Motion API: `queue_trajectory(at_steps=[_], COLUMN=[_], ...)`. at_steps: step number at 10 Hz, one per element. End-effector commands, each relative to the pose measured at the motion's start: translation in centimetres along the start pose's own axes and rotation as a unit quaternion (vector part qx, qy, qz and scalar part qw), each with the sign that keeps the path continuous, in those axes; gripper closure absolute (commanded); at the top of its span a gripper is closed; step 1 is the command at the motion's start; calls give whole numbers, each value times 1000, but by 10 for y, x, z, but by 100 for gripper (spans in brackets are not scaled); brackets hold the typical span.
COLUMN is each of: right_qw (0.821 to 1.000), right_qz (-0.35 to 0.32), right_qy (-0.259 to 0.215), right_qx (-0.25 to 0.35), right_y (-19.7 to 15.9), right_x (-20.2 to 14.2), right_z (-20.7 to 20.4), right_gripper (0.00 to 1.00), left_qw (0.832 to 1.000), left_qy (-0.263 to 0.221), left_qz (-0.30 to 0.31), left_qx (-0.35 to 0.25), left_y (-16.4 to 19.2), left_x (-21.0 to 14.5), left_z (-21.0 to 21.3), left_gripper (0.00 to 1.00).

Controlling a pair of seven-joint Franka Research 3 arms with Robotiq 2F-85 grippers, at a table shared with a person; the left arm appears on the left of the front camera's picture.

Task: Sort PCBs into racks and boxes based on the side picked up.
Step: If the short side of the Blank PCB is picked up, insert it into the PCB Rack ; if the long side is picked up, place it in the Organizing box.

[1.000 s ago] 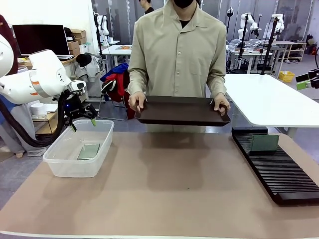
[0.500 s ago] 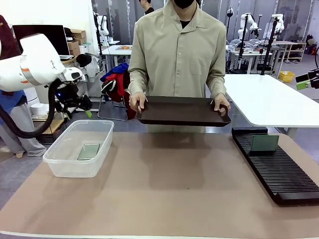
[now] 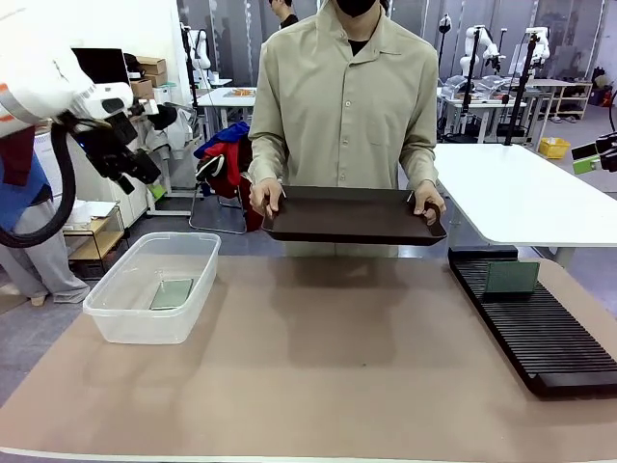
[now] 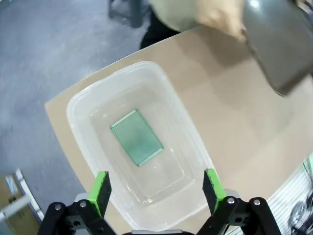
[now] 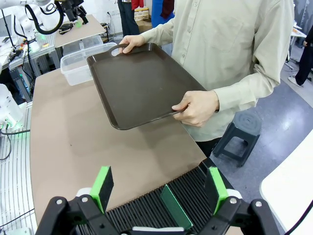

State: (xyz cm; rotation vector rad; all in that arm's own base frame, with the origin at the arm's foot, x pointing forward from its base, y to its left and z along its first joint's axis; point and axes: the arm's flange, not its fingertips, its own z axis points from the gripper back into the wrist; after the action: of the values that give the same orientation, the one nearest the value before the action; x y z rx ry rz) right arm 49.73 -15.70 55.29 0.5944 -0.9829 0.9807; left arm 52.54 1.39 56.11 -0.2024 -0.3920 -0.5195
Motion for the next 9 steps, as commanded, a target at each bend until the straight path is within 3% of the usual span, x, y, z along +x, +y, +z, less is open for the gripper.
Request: queue_trajectory(at_steps=[1,6,8,9], right_qw=[1000,1000,1000,1000], right_qz=[-1,-1,-1,-1], right_qy=[1,1,1,1], right_qx=[-3,-3,-3,-3], right_y=[0,0,0,0], right_x=[0,0,0,0], right_z=[-1,-1,-1,-1], right_gripper=[0,0,0,0], left_qw=[995,965,958,967], left_qy=[-19,-99,-119,-127], left_qz=[-85,-225,-236,-204], left_qx=[-53,-95,-111,-90], left_y=[-5,-20,-23,-21], left_x=[-20,-23,-22,-21], left_z=[23,57,68,66], left_gripper=[0,0,0,0])
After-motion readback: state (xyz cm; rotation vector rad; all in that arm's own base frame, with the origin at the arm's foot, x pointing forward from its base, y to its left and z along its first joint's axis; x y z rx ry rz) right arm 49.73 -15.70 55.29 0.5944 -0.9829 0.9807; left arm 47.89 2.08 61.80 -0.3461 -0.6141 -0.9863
